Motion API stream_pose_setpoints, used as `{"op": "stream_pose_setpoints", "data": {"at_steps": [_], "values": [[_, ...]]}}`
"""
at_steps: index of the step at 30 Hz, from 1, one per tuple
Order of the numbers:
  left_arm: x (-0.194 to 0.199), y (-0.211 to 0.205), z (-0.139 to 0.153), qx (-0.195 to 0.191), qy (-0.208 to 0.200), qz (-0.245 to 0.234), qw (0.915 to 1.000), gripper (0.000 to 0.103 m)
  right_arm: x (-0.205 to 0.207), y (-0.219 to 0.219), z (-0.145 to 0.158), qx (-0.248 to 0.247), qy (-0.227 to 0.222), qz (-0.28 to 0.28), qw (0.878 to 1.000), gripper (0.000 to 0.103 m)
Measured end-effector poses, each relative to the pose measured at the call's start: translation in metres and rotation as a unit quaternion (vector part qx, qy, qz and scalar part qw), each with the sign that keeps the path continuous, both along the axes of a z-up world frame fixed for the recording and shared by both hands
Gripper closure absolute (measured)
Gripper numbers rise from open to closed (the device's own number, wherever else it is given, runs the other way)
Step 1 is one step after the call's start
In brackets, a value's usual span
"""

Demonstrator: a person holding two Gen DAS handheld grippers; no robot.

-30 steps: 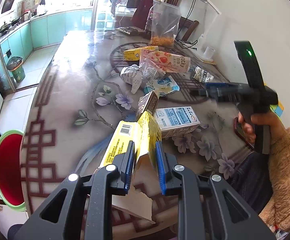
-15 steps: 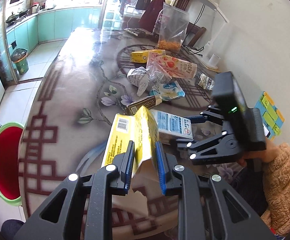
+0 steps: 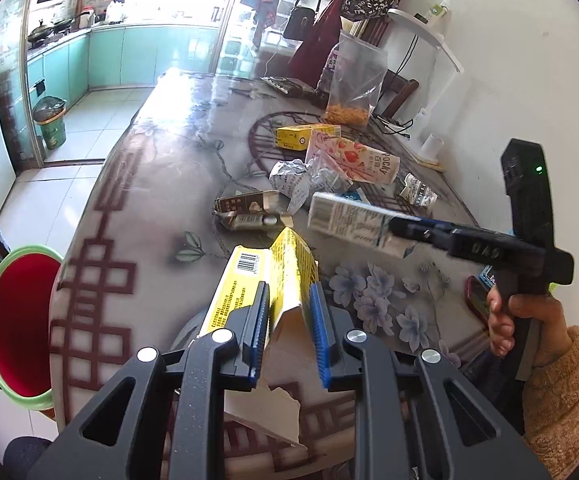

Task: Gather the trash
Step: 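Grasp the white milk carton with the right tool, then carry yellow box and milk carton to the red bucket and release both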

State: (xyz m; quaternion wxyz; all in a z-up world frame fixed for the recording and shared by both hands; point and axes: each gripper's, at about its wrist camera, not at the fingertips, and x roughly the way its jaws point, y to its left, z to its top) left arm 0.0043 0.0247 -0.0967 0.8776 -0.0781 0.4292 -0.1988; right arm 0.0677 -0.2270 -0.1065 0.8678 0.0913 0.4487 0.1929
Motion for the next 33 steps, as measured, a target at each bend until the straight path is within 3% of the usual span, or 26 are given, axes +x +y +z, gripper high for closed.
{"op": "stream_pose_setpoints", "data": {"at_steps": [7,17,33], "values": [[-0.002,0.006,0.011,0.001,-0.02,0.007,0.9998,0.085,-0.011,-0.008,0.027,0.037,-0.026,-0.039,0.998,0.053],[-0.002,0.023,0.027,-0.002,-0.042,0.027,0.9988,0.085,-0.013,0.004,0.034,0.067,-0.026,-0.056,0.996,0.053],[-0.001,0.044,0.022,-0.007,-0.039,0.044,0.9983,0.085,-0.009,0.075,0.06,0.057,-0.044,0.013,0.997,0.053]]}}
